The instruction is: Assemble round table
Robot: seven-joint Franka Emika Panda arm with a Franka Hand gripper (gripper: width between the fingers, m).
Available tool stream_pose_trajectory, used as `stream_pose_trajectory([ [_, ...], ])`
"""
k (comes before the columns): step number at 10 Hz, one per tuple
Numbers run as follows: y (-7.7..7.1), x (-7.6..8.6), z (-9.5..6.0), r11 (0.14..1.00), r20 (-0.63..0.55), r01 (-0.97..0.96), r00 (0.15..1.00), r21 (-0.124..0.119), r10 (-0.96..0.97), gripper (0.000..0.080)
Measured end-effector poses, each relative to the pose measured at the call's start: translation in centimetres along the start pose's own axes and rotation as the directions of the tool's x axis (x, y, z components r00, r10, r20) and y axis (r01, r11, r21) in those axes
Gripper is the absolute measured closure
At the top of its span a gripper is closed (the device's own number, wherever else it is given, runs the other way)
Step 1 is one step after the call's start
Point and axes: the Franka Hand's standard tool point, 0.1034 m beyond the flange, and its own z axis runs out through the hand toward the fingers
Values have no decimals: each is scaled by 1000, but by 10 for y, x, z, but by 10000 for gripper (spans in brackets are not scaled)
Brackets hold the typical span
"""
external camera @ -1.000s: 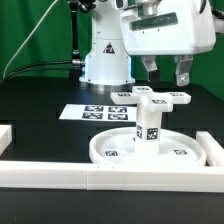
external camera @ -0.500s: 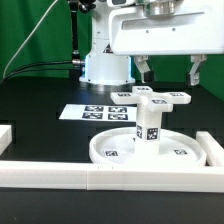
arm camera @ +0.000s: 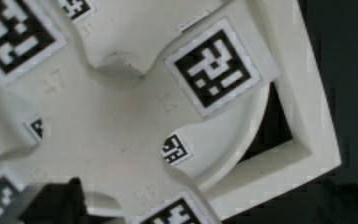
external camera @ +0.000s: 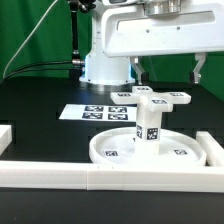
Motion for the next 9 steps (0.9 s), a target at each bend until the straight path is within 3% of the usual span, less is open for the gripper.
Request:
stream_pose_trajectory([
  [1, 4, 5, -5, 991, -1, 136, 991, -5, -136, 151],
  [3, 9, 13, -8, 863, -2, 505, 863, -10, -505, 151],
  [9, 17, 13, -7, 618, 22, 786, 619, -19, -785, 151],
])
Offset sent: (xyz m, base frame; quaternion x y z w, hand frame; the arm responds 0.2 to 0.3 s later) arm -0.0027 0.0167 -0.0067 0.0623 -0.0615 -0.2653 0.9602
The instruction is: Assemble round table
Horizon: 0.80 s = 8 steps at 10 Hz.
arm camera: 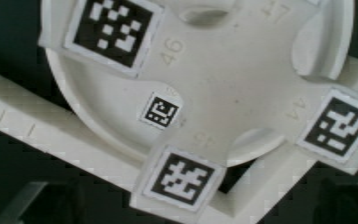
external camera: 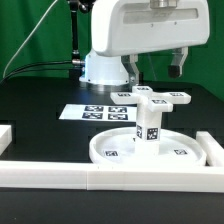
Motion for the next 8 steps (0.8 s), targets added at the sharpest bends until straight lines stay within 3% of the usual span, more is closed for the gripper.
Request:
stream_pose_trajectory([
  [2, 1, -1, -2, 976, 26, 216, 976, -23, -216, 151],
  [4, 5, -4, -2, 945, 38, 325, 945, -25, -324, 151],
  [8, 10, -15, 10, 949, 59, 315, 948, -6, -314, 151],
])
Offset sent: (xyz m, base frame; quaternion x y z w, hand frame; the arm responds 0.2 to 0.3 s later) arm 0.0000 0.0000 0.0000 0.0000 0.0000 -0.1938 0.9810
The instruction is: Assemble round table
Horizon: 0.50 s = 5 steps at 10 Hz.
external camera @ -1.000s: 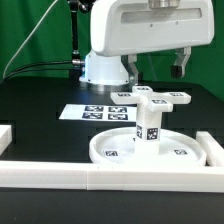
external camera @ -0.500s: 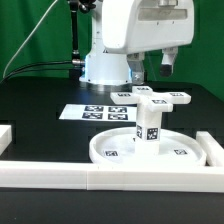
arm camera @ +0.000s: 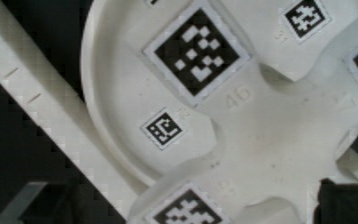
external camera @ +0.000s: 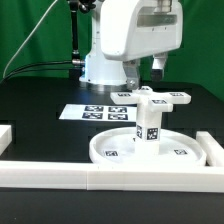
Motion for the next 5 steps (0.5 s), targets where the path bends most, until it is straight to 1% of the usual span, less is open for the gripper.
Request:
stream_pose_trajectory([
  [1, -1, -5, 5, 1000, 12, -8, 1000, 17, 8, 151],
  [3, -4, -7, 9, 999, 26, -25, 999, 38, 24, 151],
  [4, -5, -6, 8, 998, 33, -53, 998, 44, 52, 151],
  [5, -6, -3, 5, 997, 40, -65, 997, 34, 63, 151],
])
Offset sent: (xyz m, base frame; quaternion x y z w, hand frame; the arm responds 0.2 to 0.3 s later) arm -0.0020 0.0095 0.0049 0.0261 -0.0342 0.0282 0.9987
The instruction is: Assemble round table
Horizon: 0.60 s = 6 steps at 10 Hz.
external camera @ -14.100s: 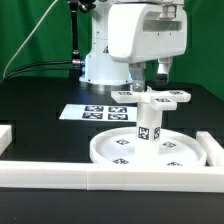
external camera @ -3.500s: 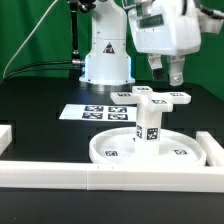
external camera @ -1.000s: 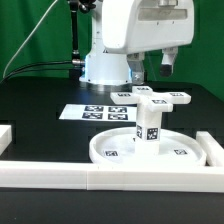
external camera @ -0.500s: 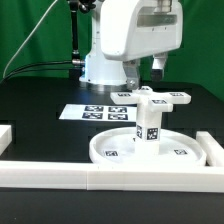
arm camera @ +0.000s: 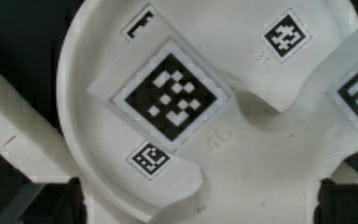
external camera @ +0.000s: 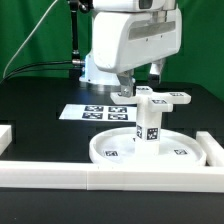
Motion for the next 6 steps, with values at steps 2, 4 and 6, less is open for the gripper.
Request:
stream_pose_trajectory([
  [2, -3, 6, -7, 1000, 8, -13, 1000, -17, 13, 151],
  [4, -10, 10, -4, 1000, 10, -21, 1000, -10, 21, 151],
  [6, -20, 16, 1, 1000, 10, -29, 1000, -1, 29, 151],
])
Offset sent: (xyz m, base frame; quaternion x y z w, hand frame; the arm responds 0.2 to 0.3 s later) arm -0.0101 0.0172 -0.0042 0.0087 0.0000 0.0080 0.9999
